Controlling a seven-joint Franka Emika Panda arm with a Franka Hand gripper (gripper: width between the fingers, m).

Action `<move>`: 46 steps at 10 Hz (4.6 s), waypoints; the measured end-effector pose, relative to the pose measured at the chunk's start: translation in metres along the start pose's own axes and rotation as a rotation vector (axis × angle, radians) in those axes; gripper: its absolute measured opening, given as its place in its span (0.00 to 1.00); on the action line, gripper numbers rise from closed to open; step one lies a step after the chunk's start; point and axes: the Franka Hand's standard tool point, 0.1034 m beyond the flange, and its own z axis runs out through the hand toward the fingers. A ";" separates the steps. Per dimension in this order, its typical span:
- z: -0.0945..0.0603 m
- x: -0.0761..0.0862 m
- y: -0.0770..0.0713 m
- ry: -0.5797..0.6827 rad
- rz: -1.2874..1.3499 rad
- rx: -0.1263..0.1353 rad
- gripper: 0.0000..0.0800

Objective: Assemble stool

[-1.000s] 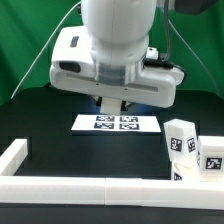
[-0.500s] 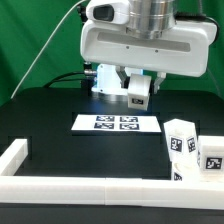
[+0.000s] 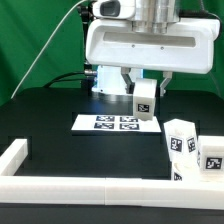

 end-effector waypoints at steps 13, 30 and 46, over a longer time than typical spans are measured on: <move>-0.001 0.002 -0.106 0.485 -0.087 0.130 0.42; 0.014 0.042 -0.116 0.542 -0.282 0.068 0.42; 0.035 0.042 -0.112 0.551 -0.300 0.045 0.42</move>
Offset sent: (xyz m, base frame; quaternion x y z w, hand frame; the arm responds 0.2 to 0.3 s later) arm 0.0008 0.0386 -0.0038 0.0193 0.2435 0.0298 0.9692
